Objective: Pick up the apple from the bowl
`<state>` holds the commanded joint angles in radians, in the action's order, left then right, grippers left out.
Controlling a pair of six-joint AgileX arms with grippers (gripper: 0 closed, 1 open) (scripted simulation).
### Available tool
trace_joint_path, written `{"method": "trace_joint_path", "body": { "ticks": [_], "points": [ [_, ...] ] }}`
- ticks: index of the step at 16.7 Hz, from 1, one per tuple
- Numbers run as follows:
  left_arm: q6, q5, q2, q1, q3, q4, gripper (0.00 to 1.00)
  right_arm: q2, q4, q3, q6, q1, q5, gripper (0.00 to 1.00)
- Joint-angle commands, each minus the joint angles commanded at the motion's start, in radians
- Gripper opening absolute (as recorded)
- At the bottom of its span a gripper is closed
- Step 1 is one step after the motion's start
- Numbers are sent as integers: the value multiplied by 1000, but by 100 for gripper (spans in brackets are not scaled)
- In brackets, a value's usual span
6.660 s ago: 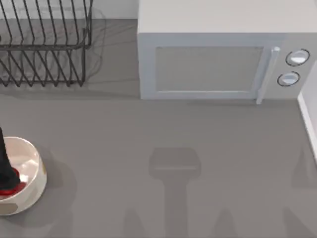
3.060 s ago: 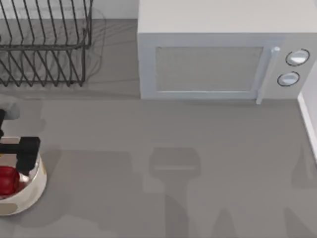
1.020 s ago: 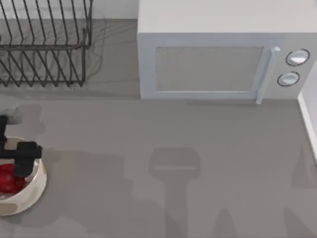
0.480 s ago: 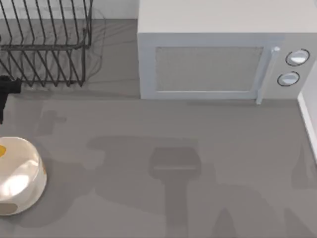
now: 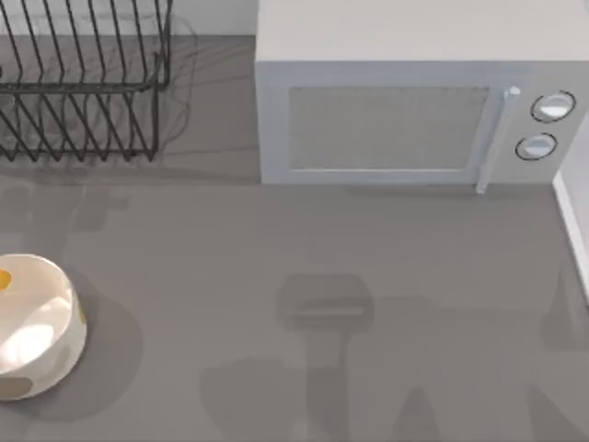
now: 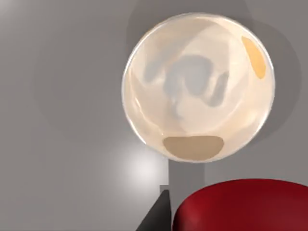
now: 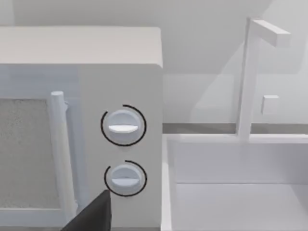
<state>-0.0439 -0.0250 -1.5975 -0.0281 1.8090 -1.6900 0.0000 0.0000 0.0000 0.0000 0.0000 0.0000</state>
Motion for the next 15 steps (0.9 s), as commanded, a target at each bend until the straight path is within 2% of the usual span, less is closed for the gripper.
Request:
{"method": "trace_joint_path", "body": {
  "ticks": [6, 8, 11, 15],
  "points": [
    [1, 1, -1, -2, 8, -8, 0, 0, 0, 0, 0, 0, 0, 100],
    [36, 2, -16, 33, -7, 11, 0, 0, 0, 0, 0, 0, 0, 100],
    [165, 8, -52, 164, -66, 83, 0, 0, 0, 0, 0, 0, 0, 100],
    [422, 17, -110, 428, -175, 214, 0, 0, 0, 0, 0, 0, 0, 100]
  ]
}}
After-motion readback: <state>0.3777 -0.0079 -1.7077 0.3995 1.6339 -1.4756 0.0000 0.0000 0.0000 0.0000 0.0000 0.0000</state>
